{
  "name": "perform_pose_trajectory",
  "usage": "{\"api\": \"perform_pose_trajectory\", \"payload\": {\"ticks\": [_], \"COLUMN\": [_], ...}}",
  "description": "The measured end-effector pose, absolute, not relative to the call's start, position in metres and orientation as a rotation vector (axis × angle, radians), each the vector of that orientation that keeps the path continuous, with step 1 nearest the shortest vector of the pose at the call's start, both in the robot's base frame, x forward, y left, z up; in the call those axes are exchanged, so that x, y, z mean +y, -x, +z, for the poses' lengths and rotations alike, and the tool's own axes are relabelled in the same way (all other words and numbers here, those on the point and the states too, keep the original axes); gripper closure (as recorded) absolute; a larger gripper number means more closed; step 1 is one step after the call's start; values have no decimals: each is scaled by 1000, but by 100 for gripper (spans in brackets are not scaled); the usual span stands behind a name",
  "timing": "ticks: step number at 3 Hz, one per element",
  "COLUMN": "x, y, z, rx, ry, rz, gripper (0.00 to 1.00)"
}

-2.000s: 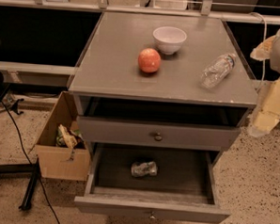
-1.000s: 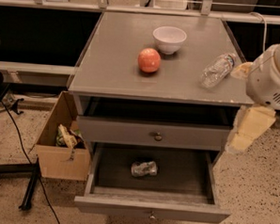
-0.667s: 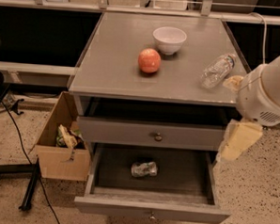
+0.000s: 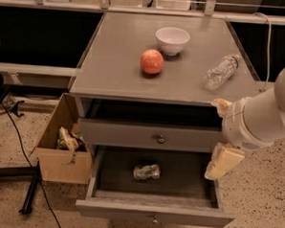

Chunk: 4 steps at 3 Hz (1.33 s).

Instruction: Pick 7up can from middle drawer and place on counter

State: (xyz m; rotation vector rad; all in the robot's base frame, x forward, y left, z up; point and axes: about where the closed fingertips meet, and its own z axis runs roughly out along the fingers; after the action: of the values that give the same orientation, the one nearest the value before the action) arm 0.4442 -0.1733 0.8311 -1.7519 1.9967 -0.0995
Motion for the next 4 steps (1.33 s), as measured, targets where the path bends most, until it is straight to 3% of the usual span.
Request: {"api": "perform_pose_trajectory", "payload": {"ticks": [4], "x": [-171], "y": [-462], "z": [737], "rx": [1944], "ry": [1734], "rz": [-35], "gripper": [0]}}
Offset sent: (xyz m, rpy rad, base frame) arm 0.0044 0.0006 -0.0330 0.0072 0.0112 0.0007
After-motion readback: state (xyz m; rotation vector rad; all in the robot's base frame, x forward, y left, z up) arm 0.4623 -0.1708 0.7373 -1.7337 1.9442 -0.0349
